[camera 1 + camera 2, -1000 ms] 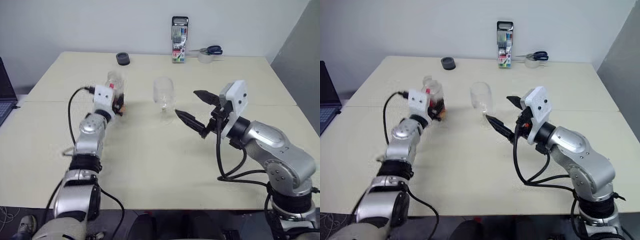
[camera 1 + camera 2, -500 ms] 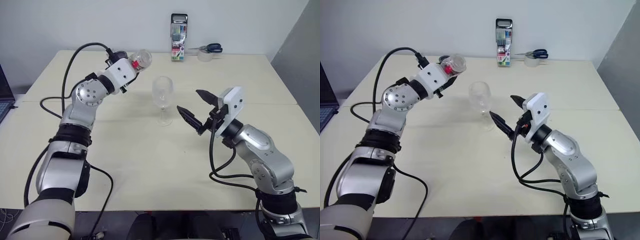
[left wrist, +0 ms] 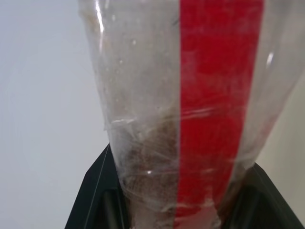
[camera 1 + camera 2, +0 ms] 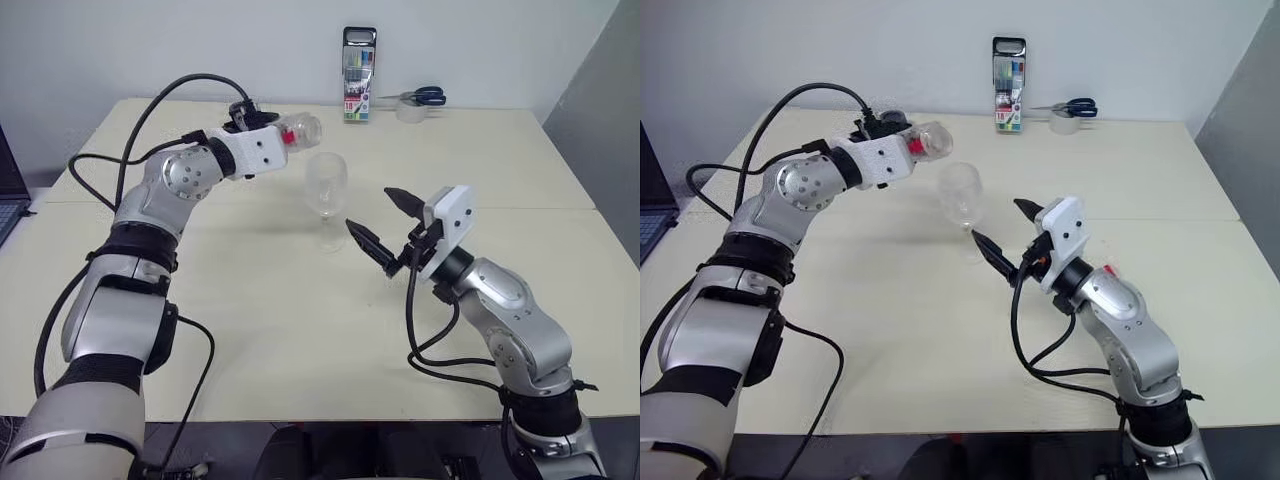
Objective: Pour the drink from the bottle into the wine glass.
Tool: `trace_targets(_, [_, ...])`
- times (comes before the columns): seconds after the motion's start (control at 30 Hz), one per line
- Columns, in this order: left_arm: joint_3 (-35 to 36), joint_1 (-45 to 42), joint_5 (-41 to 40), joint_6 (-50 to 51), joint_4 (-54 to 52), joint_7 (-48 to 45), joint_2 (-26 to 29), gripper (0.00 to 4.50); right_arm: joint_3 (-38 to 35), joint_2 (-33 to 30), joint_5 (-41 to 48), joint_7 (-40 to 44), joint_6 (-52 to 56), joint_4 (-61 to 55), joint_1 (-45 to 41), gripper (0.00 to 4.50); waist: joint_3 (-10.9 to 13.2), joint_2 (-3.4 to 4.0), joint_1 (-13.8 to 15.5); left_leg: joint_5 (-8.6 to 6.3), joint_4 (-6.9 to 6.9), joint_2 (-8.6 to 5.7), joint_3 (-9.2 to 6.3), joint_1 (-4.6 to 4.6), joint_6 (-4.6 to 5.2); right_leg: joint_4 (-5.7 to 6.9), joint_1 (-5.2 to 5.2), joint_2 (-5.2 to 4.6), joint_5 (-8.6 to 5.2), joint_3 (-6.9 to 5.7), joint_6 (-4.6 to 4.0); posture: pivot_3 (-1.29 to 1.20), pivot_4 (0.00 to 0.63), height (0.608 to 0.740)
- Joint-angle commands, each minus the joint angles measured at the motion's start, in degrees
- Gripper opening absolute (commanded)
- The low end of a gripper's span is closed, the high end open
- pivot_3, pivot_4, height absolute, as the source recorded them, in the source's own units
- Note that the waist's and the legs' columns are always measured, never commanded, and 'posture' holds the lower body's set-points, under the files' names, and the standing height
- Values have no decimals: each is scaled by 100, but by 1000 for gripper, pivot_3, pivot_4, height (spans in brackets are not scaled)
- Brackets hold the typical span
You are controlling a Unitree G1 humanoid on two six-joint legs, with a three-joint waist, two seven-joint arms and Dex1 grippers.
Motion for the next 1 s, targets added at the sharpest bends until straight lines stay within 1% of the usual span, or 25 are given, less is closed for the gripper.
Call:
trace_targets(0.03, [-58, -350, 212, -217, 14, 265, 151, 1737, 11, 47, -66, -17, -152, -183, -87, 4500, 0, 0, -3, 0, 0, 0, 1, 0, 0, 1, 0, 0, 0, 1, 0, 0, 150, 740])
trace_targets(0.47, [-480, -793, 874, -620, 620, 807, 298, 1737, -174, 206, -32, -27, -199, -168, -145, 4500, 0, 0, -2, 0, 11, -2, 6, 0, 0, 25, -9, -1, 0, 5, 1, 0, 150, 740])
trace_targets(0.73, [-691, -995, 1218, -780, 789, 1104, 327, 1737, -259, 308, -82, -69, -275, -175, -121, 4500, 0, 0, -7, 0, 60, -2, 14, -10, 0, 78, -26, 0, -3, 16, 3, 0, 150, 740])
trace_targets(1.0, [-884, -1202, 1482, -854, 929, 1380, 358, 1737, -269, 288, -105, -88, -276, -205, -132, 4500, 0, 0, -5, -1, 80, -4, 13, -10, 1, 95, -25, 0, -2, 19, 3, 0, 150, 740])
